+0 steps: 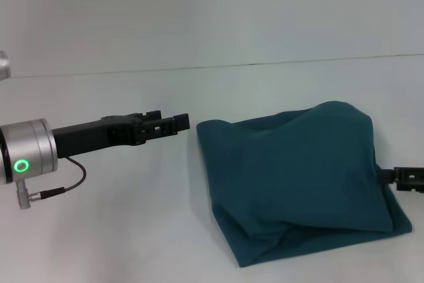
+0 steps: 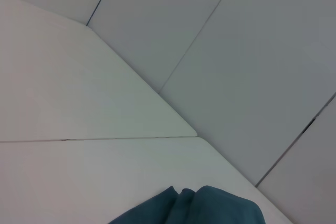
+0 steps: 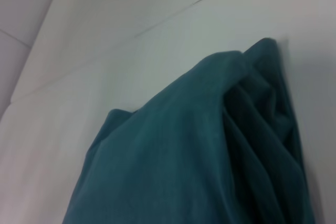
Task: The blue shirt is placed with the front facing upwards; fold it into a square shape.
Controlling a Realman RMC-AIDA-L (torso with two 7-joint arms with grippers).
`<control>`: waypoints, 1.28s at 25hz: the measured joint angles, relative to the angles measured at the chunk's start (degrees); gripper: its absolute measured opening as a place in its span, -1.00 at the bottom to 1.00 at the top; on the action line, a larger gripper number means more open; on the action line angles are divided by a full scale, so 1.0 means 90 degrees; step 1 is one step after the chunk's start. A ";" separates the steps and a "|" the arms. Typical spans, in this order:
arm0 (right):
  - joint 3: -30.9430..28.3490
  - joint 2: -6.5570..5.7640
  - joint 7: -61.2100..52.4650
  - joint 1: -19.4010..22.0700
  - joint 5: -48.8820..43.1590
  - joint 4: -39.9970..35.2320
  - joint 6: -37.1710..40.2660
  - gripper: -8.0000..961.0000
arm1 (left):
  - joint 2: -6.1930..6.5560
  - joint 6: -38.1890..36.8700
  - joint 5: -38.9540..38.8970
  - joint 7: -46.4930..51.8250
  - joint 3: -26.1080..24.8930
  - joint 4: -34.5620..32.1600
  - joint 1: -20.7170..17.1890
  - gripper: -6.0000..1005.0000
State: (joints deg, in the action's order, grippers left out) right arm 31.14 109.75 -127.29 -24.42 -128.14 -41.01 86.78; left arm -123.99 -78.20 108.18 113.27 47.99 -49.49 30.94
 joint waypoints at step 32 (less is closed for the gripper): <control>0.0100 0.0249 -0.0040 -0.0372 -0.0548 0.0348 -0.0658 0.62 | 0.0007 -0.0294 0.0366 -0.0270 -0.0018 0.0001 -0.0039 0.77</control>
State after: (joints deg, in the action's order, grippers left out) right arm 32.04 111.99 -127.65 -27.77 -133.07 -37.88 80.85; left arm -123.92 -80.84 111.48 110.83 47.83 -49.48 30.59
